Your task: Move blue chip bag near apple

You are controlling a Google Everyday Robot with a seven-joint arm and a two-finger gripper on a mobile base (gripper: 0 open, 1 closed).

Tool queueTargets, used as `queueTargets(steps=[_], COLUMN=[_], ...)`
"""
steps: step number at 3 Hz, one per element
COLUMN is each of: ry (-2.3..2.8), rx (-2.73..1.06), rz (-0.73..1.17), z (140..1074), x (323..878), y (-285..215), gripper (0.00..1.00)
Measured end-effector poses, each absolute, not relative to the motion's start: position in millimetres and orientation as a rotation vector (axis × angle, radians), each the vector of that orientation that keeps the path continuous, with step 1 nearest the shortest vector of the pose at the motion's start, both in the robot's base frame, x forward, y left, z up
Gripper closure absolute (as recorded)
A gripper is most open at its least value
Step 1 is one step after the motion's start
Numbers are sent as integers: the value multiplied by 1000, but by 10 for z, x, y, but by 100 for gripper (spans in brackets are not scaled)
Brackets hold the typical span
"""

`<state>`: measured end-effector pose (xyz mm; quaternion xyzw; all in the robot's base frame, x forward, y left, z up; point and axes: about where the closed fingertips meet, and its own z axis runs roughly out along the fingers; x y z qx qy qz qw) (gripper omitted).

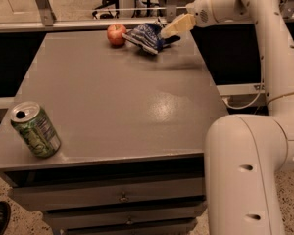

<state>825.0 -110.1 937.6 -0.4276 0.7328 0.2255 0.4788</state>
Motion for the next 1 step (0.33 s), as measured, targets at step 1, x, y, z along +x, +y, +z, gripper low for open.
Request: queueTargets(steps=[1], ry=[1745], rx=[-967], rz=[629], z=[9650], x=[7882], y=[-1656], gripper=[0])
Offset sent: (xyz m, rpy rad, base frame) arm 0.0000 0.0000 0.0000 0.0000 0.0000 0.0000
